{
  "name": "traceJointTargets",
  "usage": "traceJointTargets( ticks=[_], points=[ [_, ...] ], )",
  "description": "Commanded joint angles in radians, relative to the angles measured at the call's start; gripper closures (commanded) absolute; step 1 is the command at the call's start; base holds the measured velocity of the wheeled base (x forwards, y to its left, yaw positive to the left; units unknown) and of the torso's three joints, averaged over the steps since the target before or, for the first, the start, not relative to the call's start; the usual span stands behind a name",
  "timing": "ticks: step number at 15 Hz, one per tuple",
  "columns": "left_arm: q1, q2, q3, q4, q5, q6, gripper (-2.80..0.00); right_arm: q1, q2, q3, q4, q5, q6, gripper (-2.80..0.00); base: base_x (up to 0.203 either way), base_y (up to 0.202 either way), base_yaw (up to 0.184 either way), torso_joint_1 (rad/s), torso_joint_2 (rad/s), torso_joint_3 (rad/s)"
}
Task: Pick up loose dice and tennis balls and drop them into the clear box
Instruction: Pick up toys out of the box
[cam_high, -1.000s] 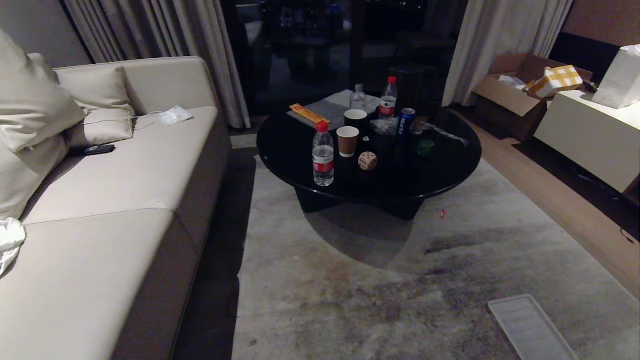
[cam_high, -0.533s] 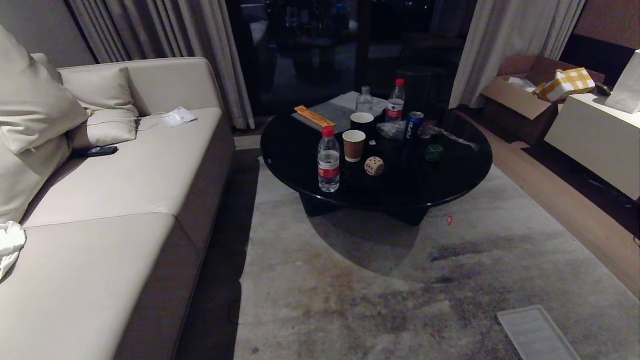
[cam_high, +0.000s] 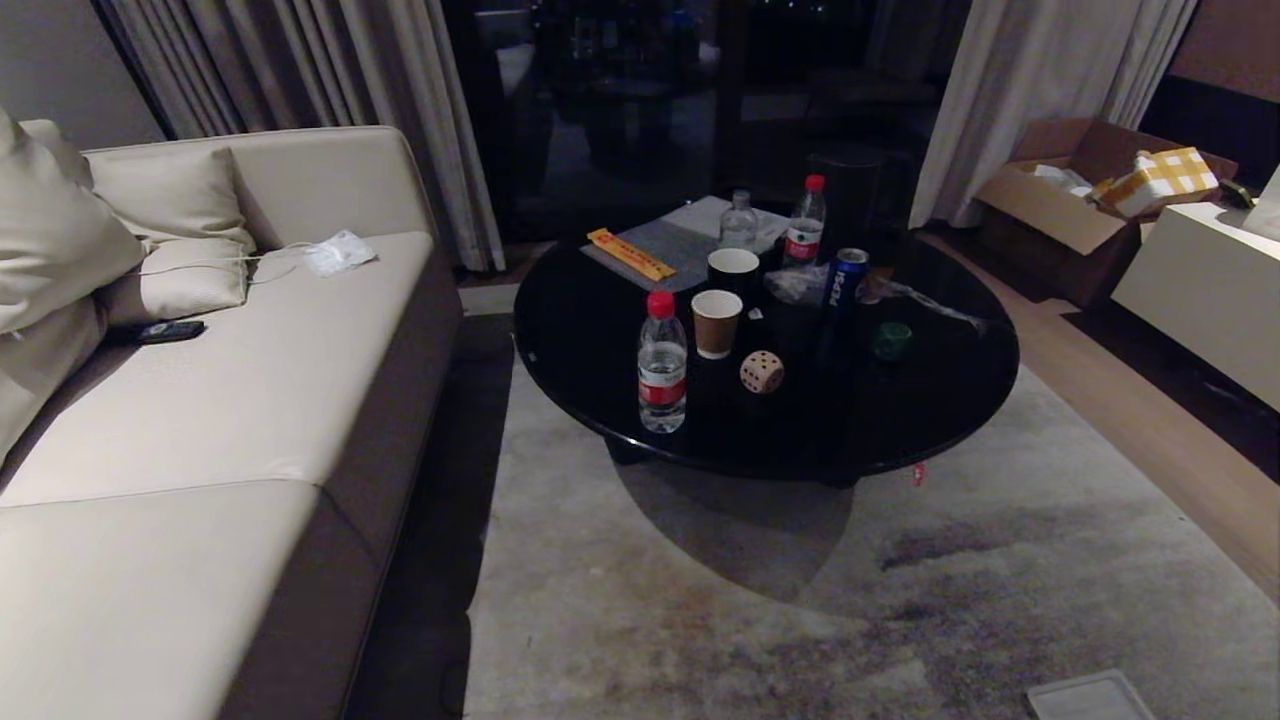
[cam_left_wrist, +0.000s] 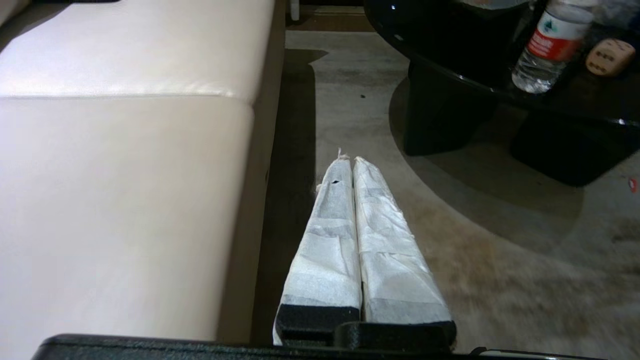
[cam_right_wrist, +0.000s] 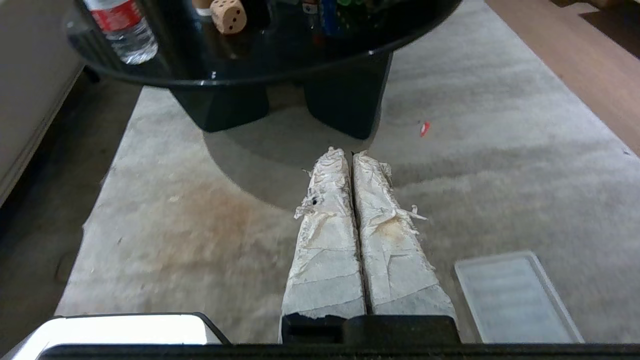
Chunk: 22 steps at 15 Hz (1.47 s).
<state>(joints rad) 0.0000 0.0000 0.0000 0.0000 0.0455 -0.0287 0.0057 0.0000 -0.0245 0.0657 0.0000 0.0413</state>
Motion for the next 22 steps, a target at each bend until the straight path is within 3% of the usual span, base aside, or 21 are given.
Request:
traceJointTargets(
  ticks=[1, 22],
  points=[
    [0.000, 0.002, 0.002, 0.000, 0.000, 0.000, 0.00, 0.000, 0.002, 0.000, 0.000, -0.001, 0.000, 0.00, 0.183, 0.000, 0.000, 0.002, 0.00, 0.006],
    [0.000, 0.002, 0.002, 0.000, 0.000, -0.002, 0.00, 0.000, 0.002, 0.000, 0.000, -0.002, 0.000, 0.00, 0.184, 0.000, -0.001, 0.002, 0.00, 0.002]
  ],
)
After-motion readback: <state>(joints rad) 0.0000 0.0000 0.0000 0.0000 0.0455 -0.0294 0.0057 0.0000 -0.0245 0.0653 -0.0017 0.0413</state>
